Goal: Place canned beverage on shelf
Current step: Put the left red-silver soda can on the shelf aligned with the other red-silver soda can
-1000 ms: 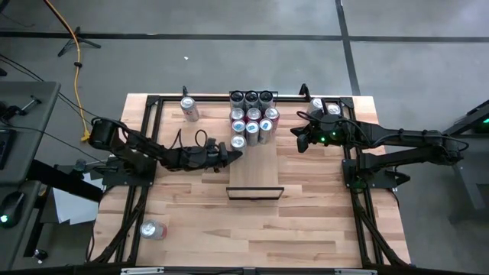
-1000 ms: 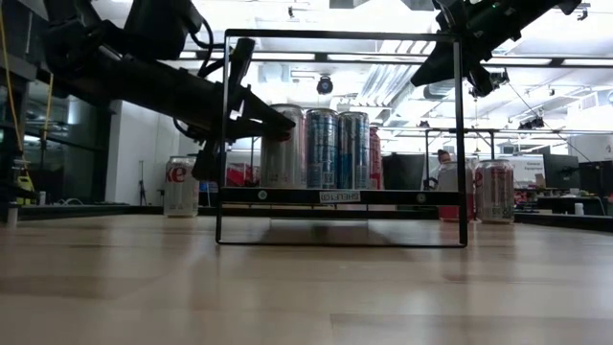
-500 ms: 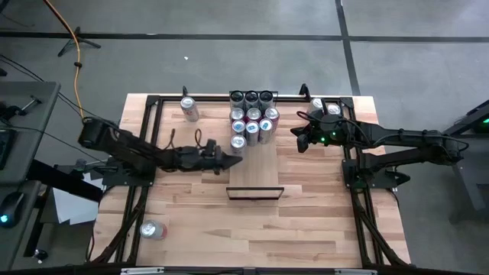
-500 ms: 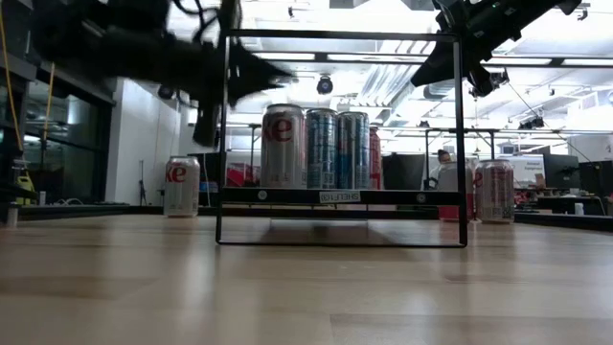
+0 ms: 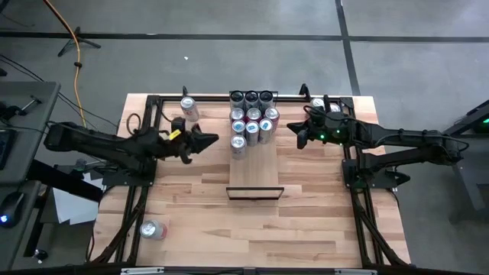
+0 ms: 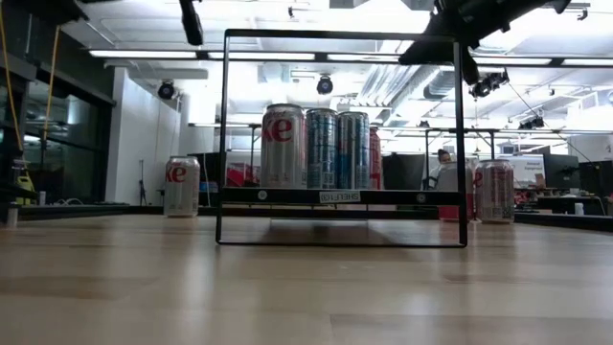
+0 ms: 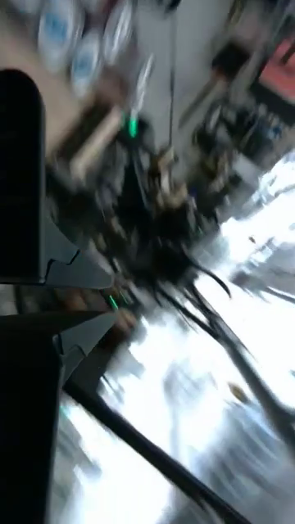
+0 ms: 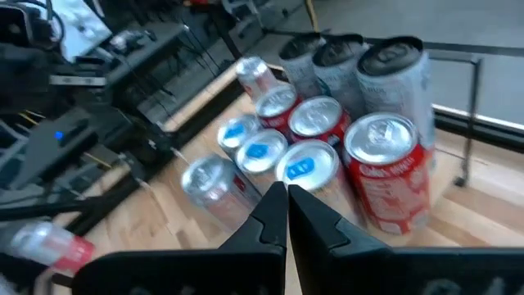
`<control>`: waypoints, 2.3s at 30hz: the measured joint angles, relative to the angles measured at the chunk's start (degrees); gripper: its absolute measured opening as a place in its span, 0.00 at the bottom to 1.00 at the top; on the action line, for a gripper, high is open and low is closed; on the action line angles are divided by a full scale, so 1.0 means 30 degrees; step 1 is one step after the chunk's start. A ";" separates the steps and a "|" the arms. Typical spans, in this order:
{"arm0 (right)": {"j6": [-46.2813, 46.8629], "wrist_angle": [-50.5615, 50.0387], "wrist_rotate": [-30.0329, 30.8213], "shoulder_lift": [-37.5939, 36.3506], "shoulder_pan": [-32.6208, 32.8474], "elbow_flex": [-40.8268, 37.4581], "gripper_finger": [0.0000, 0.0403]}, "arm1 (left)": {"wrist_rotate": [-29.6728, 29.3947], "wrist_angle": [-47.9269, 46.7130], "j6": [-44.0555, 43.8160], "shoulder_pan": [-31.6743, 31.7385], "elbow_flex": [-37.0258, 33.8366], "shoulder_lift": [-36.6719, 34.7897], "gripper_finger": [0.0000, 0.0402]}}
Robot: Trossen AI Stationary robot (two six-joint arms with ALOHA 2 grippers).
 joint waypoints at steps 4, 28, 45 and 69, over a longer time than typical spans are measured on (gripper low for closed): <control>-0.0397 0.0992 -0.0792 0.0000 -0.0007 0.0000 0.00 | -0.0500 -0.6972 0.3927 0.0382 0.2289 -0.0953 0.00; -1.0197 0.3440 -0.6193 0.0000 0.1005 0.0000 0.00 | -0.0566 -1.1302 1.3979 0.0909 0.6012 -0.0843 0.00; -1.0176 0.3440 -0.6193 0.0000 0.1005 0.0000 0.00 | -0.1642 -1.1316 1.4030 0.0902 0.6005 -0.0843 0.09; -1.0173 0.3440 -0.6193 0.0000 0.1005 0.0000 0.00 | -0.2474 -1.1324 1.3658 0.0895 0.6005 -0.0843 0.73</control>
